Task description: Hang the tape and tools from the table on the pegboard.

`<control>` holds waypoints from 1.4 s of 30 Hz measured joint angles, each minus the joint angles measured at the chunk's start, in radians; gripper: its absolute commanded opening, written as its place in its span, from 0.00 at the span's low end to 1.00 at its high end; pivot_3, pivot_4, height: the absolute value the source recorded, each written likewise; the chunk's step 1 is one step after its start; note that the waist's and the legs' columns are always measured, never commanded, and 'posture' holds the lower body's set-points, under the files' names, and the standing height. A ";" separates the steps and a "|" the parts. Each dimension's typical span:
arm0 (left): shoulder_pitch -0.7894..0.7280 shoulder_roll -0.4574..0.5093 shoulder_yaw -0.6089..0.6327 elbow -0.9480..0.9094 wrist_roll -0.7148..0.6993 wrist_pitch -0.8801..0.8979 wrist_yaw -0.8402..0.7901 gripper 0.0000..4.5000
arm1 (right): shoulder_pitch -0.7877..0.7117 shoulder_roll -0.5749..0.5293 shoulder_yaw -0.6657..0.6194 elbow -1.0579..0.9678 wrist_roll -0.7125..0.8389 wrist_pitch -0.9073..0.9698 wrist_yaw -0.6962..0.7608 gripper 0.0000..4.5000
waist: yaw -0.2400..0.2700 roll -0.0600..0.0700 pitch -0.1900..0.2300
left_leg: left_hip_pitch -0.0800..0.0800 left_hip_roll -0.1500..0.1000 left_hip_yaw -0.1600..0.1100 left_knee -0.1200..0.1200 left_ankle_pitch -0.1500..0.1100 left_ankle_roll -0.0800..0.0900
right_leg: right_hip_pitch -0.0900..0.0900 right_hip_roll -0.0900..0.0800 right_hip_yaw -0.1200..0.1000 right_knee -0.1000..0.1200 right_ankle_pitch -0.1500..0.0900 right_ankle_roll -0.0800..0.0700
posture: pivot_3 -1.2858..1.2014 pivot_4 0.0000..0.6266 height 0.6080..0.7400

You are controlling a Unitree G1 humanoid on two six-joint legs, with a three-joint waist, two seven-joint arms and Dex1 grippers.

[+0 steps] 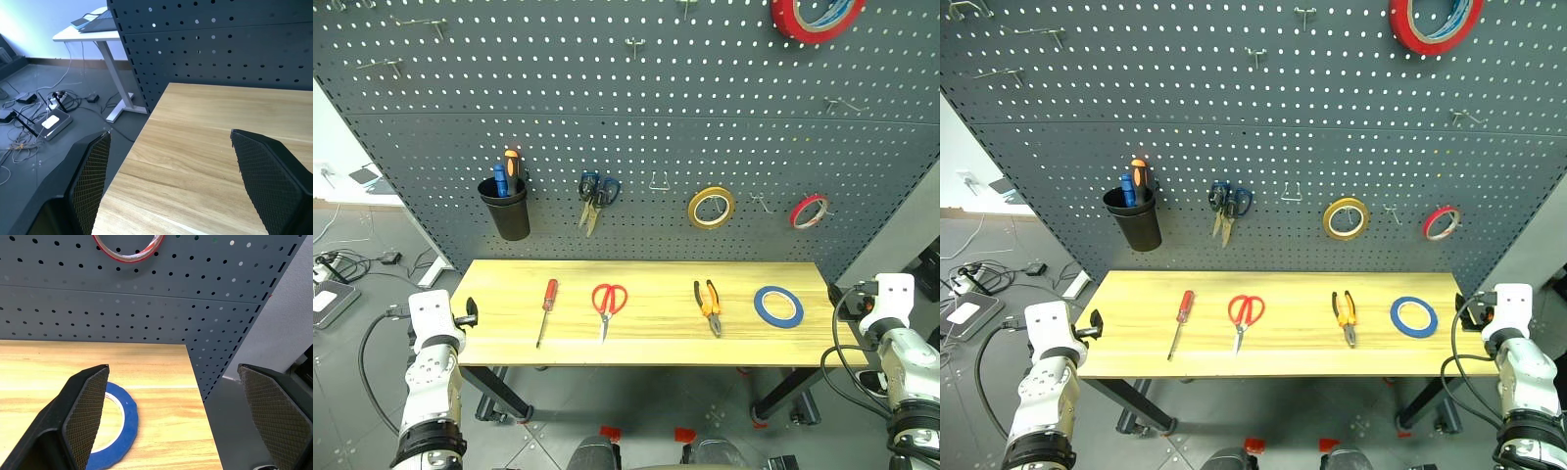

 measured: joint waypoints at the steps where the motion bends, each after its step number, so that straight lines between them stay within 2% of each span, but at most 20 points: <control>1: 0.000 0.000 -0.001 0.000 -0.001 0.000 -0.006 0.91 | 0.000 0.000 0.000 0.000 0.001 0.000 0.000 1.00 | 0.000 0.000 0.000 | 0.000 0.000 0.000 0.000 0.000 0.000 | 0.000 0.000 0.000 0.000 0.000 0.000 | 0.51 0.00 1.00; 22: 0.014 0.001 -0.021 -0.034 0.005 0.010 -0.024 0.91 | 0.018 0.000 0.004 -0.004 0.006 0.002 -0.015 1.00 | 0.003 0.000 0.000 | 0.000 0.000 0.002 0.000 -0.001 0.001 | -0.001 0.000 0.002 0.000 0.000 0.000 | 0.51 0.01 1.00; 25: -0.003 0.020 -0.021 -0.031 0.005 0.037 -0.031 0.91 | 0.035 0.000 0.017 -0.028 -0.012 0.047 -0.022 1.00 | 0.004 0.000 0.000 | 0.000 0.000 0.002 0.000 -0.001 0.001 | -0.001 0.000 0.002 0.000 0.000 0.001 | 0.51 0.03 1.00; 31: -0.094 0.110 -0.102 -0.085 0.029 0.072 -0.171 0.91 | 0.108 -0.015 0.098 -0.149 -0.061 0.084 0.029 1.00 | 0.005 0.006 0.008 | -0.001 0.000 0.004 0.000 -0.001 0.001 | -0.002 0.000 0.004 -0.001 0.000 0.001 | 0.50 0.10 1.00; 38: -0.211 0.118 -0.293 -0.254 0.017 0.247 -0.458 0.91 | 0.194 -0.027 0.175 -0.331 -0.105 0.094 0.060 1.00 | 0.003 0.005 0.052 | -0.002 0.001 0.005 -0.002 -0.001 0.001 | -0.004 0.002 0.006 -0.001 0.000 0.002 | 0.49 0.21 1.00; 42: -0.224 0.119 -0.379 -0.352 -0.005 0.333 -0.601 0.91 | 0.231 -0.026 0.213 -0.444 -0.102 0.159 0.100 1.00 | -0.016 0.006 0.092 | -0.003 0.001 0.007 -0.002 -0.002 0.002 | -0.005 0.001 0.009 -0.001 -0.001 0.002 | 0.47 0.32 1.00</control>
